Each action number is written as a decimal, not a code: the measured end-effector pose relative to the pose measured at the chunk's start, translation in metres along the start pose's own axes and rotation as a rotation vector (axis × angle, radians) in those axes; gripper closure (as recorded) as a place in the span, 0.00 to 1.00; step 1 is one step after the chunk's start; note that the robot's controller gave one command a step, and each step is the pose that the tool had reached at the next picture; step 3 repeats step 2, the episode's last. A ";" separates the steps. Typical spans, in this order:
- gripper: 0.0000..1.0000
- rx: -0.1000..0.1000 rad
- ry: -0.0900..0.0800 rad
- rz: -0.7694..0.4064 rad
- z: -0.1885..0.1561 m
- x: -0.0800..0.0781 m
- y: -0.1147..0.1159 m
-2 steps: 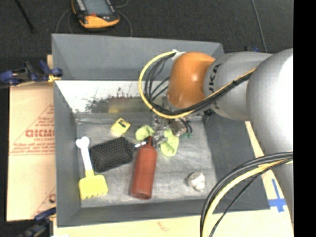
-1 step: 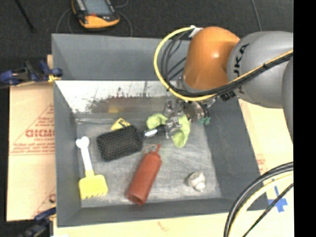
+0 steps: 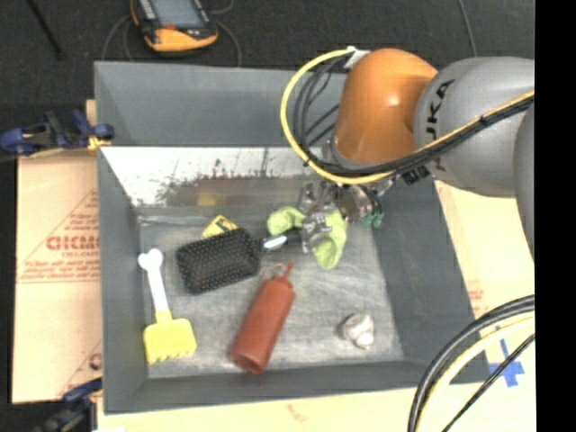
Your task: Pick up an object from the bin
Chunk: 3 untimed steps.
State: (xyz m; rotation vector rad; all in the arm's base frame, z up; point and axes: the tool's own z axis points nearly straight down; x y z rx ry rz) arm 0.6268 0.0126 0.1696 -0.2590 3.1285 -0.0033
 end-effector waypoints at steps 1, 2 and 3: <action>1.00 0.000 0.003 -0.007 -0.025 0.002 0.005; 1.00 0.001 -0.004 -0.009 -0.045 0.000 0.005; 1.00 0.001 -0.004 -0.009 -0.045 0.000 0.005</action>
Offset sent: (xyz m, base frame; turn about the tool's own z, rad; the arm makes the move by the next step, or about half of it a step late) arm -0.0007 0.0082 0.0165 -0.0146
